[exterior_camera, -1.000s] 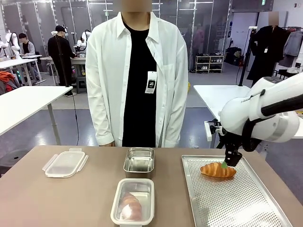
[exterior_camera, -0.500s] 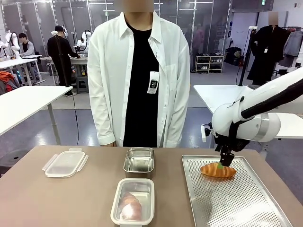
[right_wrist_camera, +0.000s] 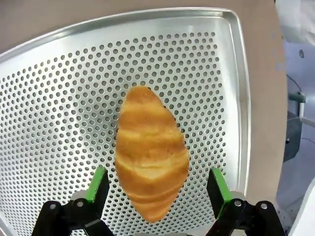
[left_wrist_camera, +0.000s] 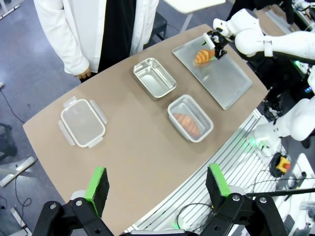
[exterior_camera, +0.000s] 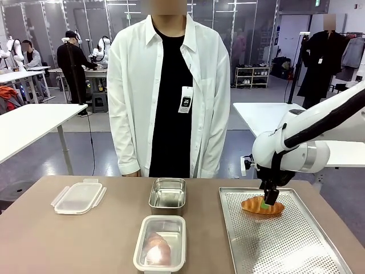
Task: Place the bread into the airtight container.
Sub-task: Pick up a Butter Roll and place it into an empty Airtight Container.
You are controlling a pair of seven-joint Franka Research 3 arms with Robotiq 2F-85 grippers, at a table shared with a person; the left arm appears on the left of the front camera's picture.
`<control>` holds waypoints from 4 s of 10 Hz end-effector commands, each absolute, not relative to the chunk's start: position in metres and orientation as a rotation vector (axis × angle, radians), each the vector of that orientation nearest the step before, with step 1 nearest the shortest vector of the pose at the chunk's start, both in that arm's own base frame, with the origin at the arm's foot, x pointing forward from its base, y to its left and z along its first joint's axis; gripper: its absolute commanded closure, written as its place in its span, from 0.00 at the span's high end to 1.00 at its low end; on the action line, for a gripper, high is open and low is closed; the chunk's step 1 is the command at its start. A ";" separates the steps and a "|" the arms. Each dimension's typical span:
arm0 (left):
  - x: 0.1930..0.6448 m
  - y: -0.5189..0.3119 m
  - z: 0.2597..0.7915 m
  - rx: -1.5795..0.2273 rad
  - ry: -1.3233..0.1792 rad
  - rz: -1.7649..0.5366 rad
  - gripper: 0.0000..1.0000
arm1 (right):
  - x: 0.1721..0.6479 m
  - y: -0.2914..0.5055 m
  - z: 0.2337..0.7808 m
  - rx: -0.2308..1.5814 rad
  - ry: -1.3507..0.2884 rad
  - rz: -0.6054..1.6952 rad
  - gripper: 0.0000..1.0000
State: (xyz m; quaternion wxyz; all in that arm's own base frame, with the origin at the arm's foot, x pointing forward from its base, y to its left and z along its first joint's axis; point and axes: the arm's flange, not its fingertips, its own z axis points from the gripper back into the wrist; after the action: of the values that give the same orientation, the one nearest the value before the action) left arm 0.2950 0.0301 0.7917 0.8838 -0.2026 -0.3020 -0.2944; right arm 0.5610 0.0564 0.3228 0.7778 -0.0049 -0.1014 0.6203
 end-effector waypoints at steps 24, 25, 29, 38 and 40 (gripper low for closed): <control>0.294 0.030 0.793 -0.439 -0.633 -0.630 1.00 | 0.511 0.296 0.449 0.060 -0.146 1.356 0.42; 0.294 0.030 0.793 -0.439 -0.633 -0.630 1.00 | 0.512 0.324 0.441 0.052 -0.146 1.397 0.42; 0.294 0.030 0.793 -0.439 -0.633 -0.630 1.00 | 0.519 0.385 0.431 0.049 -0.137 1.421 0.42; 0.294 0.030 0.793 -0.439 -0.633 -0.630 1.00 | 0.526 0.384 0.426 0.075 -0.166 1.358 0.42; 0.294 0.030 0.793 -0.439 -0.633 -0.630 1.00 | 0.539 0.388 0.431 0.033 -0.232 1.059 0.42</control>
State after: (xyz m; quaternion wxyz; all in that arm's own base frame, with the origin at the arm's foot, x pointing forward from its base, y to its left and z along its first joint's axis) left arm 0.2950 0.0299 0.7917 0.8838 -0.2024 -0.3020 -0.2944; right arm 0.5338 0.3795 0.4324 0.8128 0.0358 -0.0945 0.5737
